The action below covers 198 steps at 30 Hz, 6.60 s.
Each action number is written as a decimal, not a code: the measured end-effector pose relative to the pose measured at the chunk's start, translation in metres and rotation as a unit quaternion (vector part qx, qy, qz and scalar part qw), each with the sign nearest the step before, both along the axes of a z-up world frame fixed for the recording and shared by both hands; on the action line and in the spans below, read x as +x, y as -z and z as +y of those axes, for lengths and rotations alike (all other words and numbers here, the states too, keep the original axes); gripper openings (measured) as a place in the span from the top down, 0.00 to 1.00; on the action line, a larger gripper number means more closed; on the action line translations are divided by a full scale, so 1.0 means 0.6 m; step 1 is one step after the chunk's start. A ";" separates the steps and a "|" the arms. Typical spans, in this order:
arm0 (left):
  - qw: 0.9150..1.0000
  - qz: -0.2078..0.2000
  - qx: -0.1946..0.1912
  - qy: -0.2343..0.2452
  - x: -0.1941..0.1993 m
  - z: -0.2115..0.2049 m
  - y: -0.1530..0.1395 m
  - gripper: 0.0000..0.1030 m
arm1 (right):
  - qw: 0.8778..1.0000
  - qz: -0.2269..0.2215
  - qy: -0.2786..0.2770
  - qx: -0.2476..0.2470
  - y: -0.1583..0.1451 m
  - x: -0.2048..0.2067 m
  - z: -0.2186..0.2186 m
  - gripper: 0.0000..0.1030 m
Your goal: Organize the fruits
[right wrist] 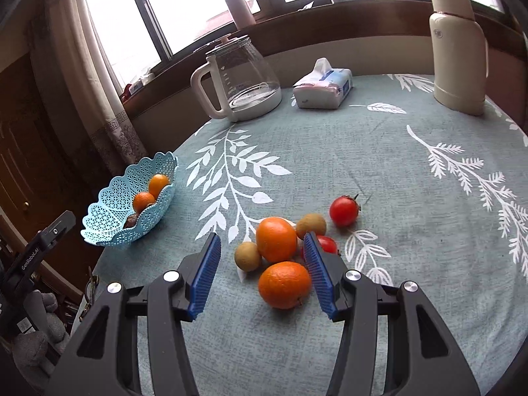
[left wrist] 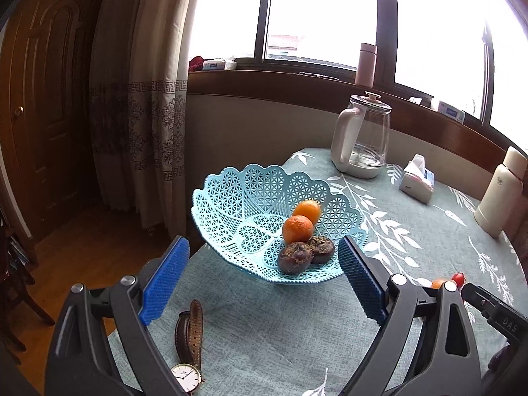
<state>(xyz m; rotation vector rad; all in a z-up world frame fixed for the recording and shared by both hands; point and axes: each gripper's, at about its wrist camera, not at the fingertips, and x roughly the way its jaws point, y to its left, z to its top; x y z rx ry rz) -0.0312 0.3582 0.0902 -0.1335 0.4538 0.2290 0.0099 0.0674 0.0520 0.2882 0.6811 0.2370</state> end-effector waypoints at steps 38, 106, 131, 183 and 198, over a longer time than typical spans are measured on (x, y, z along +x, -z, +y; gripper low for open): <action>0.995 0.040 0.019 0.093 0.033 -0.106 0.038 0.05 | 0.994 0.086 -0.062 -0.037 0.057 0.035 0.020 0.49; 0.950 0.148 -0.036 0.273 0.126 -0.245 0.126 0.75 | 0.997 0.069 0.037 0.023 0.069 0.006 -0.117 0.60; 0.959 0.132 -0.019 0.250 0.090 -0.229 0.110 0.75 | 0.998 0.057 0.033 0.022 0.062 -0.001 -0.113 0.60; 0.989 0.082 -0.038 0.115 0.033 -0.054 0.060 0.47 | 0.997 0.060 0.039 0.025 0.064 0.000 -0.116 0.60; 0.982 0.132 -0.031 0.133 0.081 -0.087 0.116 0.47 | 0.997 0.060 0.040 0.024 0.063 0.001 -0.116 0.60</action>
